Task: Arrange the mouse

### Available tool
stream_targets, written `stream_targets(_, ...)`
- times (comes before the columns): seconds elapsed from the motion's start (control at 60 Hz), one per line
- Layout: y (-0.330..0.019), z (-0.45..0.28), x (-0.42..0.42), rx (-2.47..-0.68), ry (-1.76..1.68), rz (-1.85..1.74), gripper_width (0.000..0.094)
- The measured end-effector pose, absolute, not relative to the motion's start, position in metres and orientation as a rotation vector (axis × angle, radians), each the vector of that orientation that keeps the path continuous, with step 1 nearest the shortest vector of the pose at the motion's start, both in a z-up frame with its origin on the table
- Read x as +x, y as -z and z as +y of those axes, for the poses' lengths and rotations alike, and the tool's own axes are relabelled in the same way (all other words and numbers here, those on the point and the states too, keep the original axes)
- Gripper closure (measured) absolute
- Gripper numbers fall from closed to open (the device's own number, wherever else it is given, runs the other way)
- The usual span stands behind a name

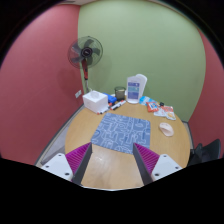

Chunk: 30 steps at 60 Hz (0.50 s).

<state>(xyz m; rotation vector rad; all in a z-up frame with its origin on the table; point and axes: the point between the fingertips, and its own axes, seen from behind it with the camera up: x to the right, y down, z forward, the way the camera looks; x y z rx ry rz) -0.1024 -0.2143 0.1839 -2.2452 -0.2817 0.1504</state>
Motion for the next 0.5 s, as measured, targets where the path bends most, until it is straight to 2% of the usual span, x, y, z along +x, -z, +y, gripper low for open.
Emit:
stream_targets(0.083, -0.149, -0.205, -0.061, -2.276, -0.141, -0.276, 0.0111)
stream_targets(0.1, -0.153, -0.208, -0.057, -2.295, -0.133, -0.271, 0.0112)
stream_targets(0.217, -0.101, -0.193, 0.018, -2.339, -0.081, -0.262, 0.011)
stream_targets(0.5, -0.046, -0.079, 0.16, -2.319, 0.035, -0.153, 0.0105)
